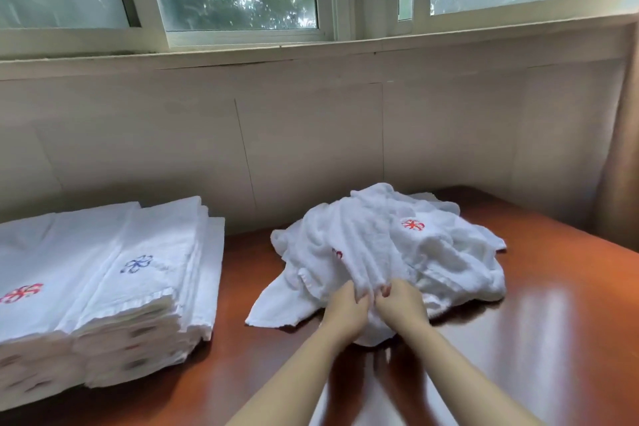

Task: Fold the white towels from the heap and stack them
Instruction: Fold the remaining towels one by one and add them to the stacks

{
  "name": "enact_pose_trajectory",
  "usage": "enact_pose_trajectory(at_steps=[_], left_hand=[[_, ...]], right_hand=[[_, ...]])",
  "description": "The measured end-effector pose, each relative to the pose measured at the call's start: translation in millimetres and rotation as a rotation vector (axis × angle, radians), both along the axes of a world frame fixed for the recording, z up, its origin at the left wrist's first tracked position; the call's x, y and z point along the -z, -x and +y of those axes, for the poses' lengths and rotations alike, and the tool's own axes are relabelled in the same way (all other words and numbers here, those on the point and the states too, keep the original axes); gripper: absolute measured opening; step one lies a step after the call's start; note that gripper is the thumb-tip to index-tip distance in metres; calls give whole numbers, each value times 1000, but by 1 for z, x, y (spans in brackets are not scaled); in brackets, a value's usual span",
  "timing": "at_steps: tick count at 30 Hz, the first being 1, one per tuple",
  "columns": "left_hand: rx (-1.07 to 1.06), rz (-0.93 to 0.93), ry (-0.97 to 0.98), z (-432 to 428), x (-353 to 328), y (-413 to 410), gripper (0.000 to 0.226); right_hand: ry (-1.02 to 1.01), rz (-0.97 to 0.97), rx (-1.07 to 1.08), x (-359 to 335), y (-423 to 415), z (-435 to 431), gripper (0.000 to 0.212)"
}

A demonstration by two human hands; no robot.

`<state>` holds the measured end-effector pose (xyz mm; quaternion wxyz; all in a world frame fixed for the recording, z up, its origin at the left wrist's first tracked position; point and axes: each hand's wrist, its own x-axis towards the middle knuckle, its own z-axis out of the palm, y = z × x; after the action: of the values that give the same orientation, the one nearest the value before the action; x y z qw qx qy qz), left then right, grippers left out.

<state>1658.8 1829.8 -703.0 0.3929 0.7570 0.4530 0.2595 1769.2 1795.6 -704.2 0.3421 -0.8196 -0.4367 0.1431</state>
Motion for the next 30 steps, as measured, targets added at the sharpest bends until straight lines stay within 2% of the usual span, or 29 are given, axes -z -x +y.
enact_pose_trajectory(at_steps=[3, 9, 11, 14, 17, 19, 21, 23, 25, 26, 30], left_hand=[[8, -39, -8, -3, 3, 17, 13], [-9, -74, 10, -30, -10, 83, 15], [-28, -31, -44, -43, -20, 106, 13], [-39, 71, -142, -61, -39, 138, 28], [19, 149, -207, -82, -58, 168, 30], [77, 181, -218, -95, -67, 186, 27], [149, 194, -188, -108, -76, 206, 19], [239, 105, -38, -120, -84, 227, 8], [305, 18, 117, -129, -90, 250, 25], [318, 32, 152, -134, -93, 261, 34], [339, 117, 255, -142, -93, 303, 28]], right_hand=[[-10, 17, -86, -5, -1, -9, 41], [-97, 11, -260, -24, 40, -51, 27], [-136, 37, -299, -30, 61, -65, 25], [-176, 95, -354, -41, 89, -85, 29], [-166, 346, -453, -47, 104, -104, 28], [-76, 448, -497, -48, 110, -113, 21], [-40, 495, -422, -45, 112, -118, 13], [-49, 631, -233, -38, 115, -121, 8], [-16, 913, -136, -30, 121, -123, 25], [-14, 1073, -124, -25, 126, -124, 33], [-152, 1438, -73, -8, 151, -114, 70]])
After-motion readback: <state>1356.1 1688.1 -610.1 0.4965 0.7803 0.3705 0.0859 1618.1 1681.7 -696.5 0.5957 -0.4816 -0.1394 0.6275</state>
